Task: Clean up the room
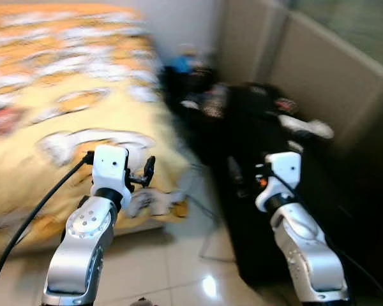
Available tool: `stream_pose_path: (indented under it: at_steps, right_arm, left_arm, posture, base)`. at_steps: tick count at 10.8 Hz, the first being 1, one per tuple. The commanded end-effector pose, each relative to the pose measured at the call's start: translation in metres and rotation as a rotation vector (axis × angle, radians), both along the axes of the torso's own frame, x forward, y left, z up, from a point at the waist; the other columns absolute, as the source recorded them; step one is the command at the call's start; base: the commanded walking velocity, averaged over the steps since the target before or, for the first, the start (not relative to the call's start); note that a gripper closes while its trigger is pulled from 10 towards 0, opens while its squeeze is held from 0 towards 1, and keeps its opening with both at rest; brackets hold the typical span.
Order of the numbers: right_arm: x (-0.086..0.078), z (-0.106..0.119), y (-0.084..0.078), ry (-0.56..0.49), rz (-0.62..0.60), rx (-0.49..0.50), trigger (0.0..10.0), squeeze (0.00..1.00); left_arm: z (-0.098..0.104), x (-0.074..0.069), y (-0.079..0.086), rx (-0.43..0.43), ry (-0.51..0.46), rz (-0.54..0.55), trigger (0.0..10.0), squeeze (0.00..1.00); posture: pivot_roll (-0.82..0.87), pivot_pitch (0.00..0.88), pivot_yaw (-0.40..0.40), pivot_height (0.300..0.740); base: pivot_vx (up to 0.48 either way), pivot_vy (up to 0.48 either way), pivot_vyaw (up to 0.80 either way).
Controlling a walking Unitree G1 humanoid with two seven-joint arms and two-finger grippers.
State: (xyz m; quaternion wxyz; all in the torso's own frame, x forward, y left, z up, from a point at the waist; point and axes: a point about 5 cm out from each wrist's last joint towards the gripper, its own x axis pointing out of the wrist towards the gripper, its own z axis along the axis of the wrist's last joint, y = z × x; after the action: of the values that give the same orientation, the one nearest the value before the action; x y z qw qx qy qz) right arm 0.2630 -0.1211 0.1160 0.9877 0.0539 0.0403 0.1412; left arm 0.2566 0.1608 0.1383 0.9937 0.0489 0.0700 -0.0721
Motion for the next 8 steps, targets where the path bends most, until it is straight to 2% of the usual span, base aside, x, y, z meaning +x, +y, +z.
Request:
stream_pose_path:
  at_steps: [1, 2, 4, 5, 6, 8]
  right_arm:
    - [0.001, 0.002, 0.005, 0.007, 0.025, 0.084, 10.0, 0.0]
    - [0.0, 0.002, 0.006, 0.026, 0.04, 0.128, 10.0, 0.0]
    - [0.0, -0.003, -0.005, 0.046, -0.02, 0.13, 10.0, 0.0]
    - [0.0, -0.004, -0.008, 0.058, -0.02, 0.163, 10.0, 0.0]
    - [0.002, -0.007, -0.013, 0.086, -0.084, 0.097, 10.0, 0.0]
    - [0.002, -0.008, -0.011, 0.079, -0.055, 0.077, 10.0, 0.0]
  left_arm:
    - [0.004, -0.001, 0.001, 0.006, -0.016, -0.003, 10.0, 1.0]
    - [0.004, -0.001, 0.001, 0.009, -0.016, -0.003, 10.0, 1.0]
    - [0.004, 0.0, 0.001, 0.018, -0.024, -0.009, 10.0, 1.0]
    - [0.005, 0.0, 0.001, 0.013, -0.029, -0.009, 10.0, 1.0]
    - [0.005, 0.001, 0.001, 0.013, -0.029, -0.009, 10.0, 1.0]
    - [0.005, 0.001, 0.001, 0.011, -0.035, -0.004, 10.0, 1.0]
  posture:
    - [0.0, 0.0, -0.012, 0.74]
    - [0.0, 0.0, -0.012, 0.74]
    - [-0.01, 0.0, -0.006, 0.74]
    - [-0.01, 0.0, -0.005, 0.74]
    - [-0.01, 0.0, -0.003, 0.74]
    - [-0.01, 0.0, -0.009, 0.74]
  base:
    - [0.428, 0.0, 0.0]
    - [0.428, 0.0, 0.0]
    - [0.429, 0.0, 0.0]
    - [0.424, 0.0, 0.0]
    - [0.424, 0.0, 0.0]
    - [0.422, 0.0, 0.0]
